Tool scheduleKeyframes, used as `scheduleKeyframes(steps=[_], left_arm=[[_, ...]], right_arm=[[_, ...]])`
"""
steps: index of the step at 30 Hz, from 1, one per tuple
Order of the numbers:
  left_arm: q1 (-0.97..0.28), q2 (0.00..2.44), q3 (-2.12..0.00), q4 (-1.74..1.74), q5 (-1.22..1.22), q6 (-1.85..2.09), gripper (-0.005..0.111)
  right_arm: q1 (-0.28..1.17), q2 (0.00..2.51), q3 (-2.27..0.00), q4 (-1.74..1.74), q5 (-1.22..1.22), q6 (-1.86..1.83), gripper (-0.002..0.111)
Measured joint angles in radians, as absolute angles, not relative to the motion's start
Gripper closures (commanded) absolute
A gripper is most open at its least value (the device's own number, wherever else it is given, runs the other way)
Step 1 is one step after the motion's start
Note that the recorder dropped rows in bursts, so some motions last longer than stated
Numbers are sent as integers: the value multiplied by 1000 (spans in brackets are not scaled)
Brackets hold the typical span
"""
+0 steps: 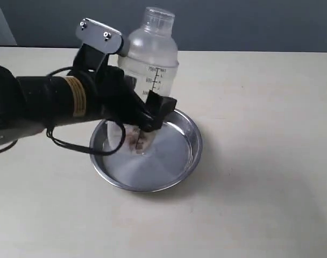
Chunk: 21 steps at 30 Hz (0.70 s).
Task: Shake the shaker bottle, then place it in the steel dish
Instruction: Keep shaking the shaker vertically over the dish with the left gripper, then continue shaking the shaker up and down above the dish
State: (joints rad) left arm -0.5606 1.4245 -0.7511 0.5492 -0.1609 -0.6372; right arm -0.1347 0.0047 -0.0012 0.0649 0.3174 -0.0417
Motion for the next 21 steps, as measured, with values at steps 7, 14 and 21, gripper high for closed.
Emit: scheduleKeyframes(steps=[7,14,21], left_arm=[[-559,1327,-811,550,-275,-627,106],[-561,1370,-760,534,-193,-620,106],[-561,1446,-723,523,-181,-619,106]], right_arm=[[-135,5,-1,65,317,-42,109],[-135,5,-1,65,317,-42,109],[-135,5,-1,65,317,-42,109]])
